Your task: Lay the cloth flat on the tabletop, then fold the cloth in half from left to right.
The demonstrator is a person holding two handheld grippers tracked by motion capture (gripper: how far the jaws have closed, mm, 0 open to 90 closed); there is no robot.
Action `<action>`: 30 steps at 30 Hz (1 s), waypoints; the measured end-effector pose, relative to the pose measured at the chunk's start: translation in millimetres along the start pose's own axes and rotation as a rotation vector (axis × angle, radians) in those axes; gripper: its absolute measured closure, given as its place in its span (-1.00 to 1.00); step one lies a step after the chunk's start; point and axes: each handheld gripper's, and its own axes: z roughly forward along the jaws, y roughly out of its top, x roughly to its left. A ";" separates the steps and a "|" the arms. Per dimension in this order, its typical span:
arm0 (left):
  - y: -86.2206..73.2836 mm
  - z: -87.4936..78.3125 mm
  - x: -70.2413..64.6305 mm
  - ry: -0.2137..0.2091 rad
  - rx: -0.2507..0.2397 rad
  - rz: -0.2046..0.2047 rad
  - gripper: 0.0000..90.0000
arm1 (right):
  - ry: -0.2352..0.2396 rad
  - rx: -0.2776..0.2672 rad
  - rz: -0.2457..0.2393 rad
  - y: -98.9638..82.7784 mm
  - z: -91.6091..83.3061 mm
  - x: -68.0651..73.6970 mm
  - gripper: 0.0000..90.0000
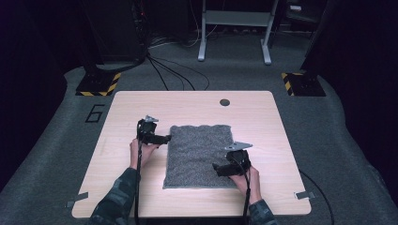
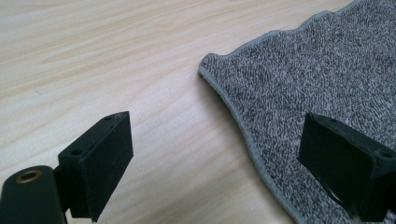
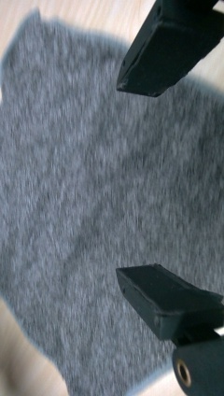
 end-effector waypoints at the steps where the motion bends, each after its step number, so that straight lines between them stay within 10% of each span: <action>1: 0.6 1.3 0.2 -0.008 0.002 0.002 -0.80 | 0.004 0.000 -0.010 -0.2 1.2 4.0 -0.83; 30: 24.9 55.4 4.9 -0.031 0.049 0.038 -0.61 | 0.227 0.065 -0.244 26.8 65.0 156.7 -0.65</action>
